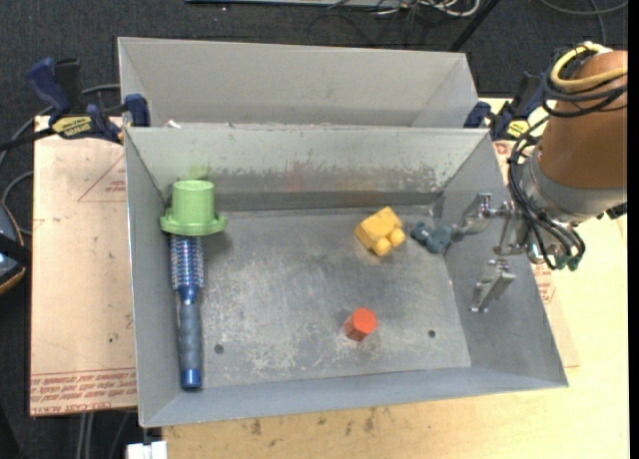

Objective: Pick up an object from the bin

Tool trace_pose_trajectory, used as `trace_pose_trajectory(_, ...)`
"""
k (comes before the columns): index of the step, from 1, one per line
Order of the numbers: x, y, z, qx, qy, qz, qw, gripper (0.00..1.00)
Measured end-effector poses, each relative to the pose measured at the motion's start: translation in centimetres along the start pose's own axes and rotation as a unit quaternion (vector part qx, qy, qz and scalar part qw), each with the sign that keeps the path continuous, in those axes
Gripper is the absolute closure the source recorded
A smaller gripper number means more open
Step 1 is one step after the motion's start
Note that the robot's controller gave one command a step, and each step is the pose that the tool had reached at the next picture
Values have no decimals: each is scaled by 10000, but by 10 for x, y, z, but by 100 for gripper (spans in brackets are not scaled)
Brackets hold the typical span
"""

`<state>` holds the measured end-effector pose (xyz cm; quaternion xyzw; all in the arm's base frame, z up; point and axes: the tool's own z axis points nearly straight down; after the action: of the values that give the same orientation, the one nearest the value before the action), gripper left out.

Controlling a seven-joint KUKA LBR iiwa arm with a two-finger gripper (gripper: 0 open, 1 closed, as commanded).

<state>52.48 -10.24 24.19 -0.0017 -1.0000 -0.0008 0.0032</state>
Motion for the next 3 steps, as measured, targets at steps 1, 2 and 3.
trace_pose_trajectory(1,-123,9,166,4,-59,-301,9995,0)
trace_pose_trajectory(2,-127,50,165,32,-95,-706,9975,0)
trace_pose_trajectory(3,-127,50,164,19,-79,-704,9975,100)
